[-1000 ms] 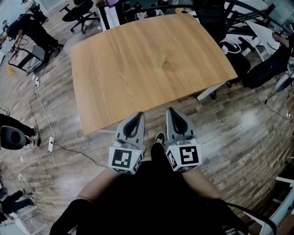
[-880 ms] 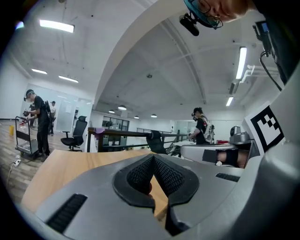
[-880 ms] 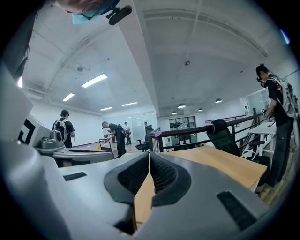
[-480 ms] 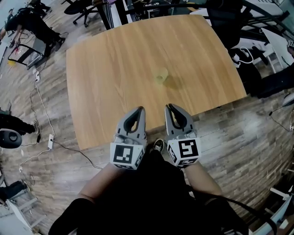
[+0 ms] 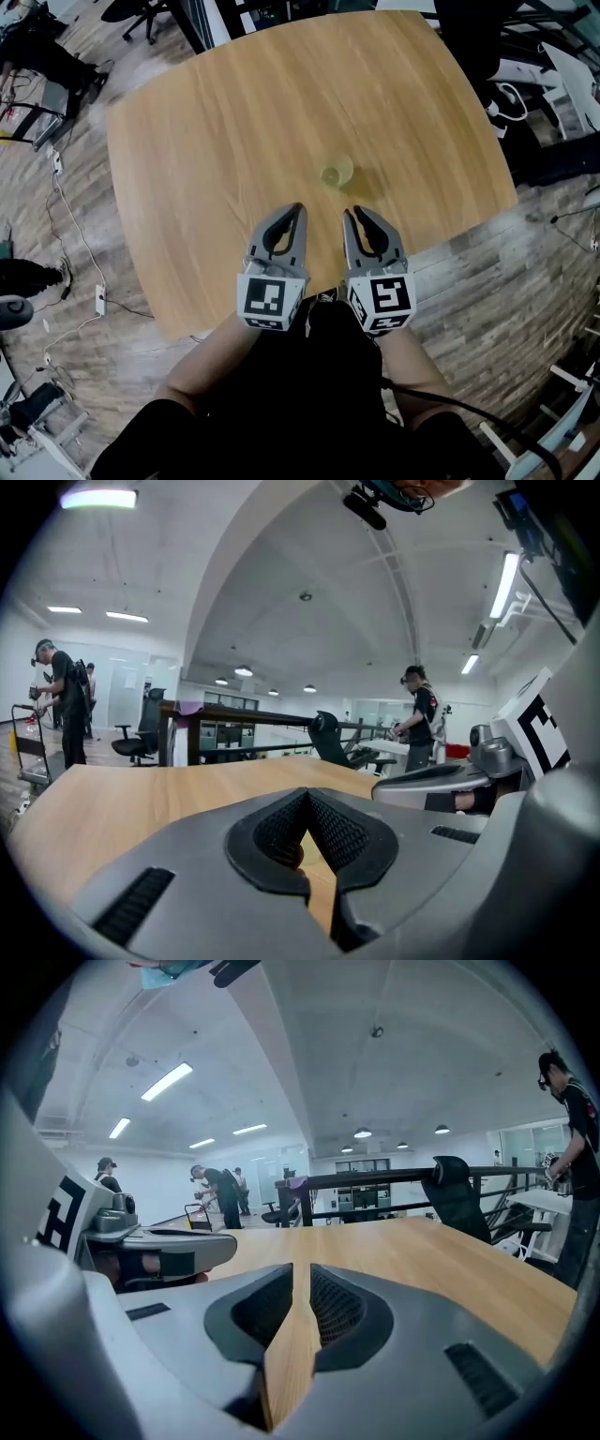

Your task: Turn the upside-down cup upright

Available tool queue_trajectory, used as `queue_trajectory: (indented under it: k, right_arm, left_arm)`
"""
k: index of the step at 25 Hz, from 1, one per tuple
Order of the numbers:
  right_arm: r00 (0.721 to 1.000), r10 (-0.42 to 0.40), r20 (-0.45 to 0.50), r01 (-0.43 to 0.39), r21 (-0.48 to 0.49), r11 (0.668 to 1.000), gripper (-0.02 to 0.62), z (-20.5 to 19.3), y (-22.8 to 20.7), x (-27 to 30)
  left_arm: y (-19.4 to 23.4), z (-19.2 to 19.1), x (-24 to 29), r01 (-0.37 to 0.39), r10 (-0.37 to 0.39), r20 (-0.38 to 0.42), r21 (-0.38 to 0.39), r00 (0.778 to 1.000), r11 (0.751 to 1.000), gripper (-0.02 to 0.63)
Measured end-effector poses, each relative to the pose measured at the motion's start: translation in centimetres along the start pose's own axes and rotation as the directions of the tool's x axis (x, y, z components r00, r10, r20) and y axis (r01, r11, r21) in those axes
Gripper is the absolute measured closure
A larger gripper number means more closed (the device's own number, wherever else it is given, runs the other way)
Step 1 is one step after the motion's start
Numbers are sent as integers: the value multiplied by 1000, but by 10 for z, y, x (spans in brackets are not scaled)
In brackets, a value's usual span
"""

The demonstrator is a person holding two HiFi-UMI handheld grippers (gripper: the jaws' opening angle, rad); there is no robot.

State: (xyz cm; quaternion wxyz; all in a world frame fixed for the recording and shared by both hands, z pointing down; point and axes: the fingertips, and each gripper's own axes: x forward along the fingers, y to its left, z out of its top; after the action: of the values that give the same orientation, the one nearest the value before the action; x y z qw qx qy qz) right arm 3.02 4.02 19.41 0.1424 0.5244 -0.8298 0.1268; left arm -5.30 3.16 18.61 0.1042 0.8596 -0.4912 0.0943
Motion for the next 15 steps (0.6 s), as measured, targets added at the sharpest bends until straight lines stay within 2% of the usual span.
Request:
queue_trajectory:
  k: [3, 4, 6, 10, 15]
  right_arm:
    - [1000, -3, -27, 3, -3, 1000, 577, -19, -12, 25]
    - [999, 14, -30, -14, 3, 1000, 555, -25, -14, 33]
    - [997, 62, -38, -61, 20, 998, 394, -37, -19, 46]
    - [994, 95, -59, -96, -3, 995, 329, -60, -31, 76]
    - [991, 136, -17, -136, -59, 989, 262, -65, -44, 109]
  left_arm:
    - [13, -20, 27, 4, -4, -28, -5, 1000, 1000, 598]
    - [17, -26, 35, -3, 2, -31, -8, 1000, 1000, 598]
    - [27, -36, 49, -19, 18, -32, -25, 999, 1000, 598]
    - [49, -58, 76, -53, 50, -40, -80, 998, 995, 598]
    - [64, -81, 99, -91, 87, -45, -92, 995, 992, 598]
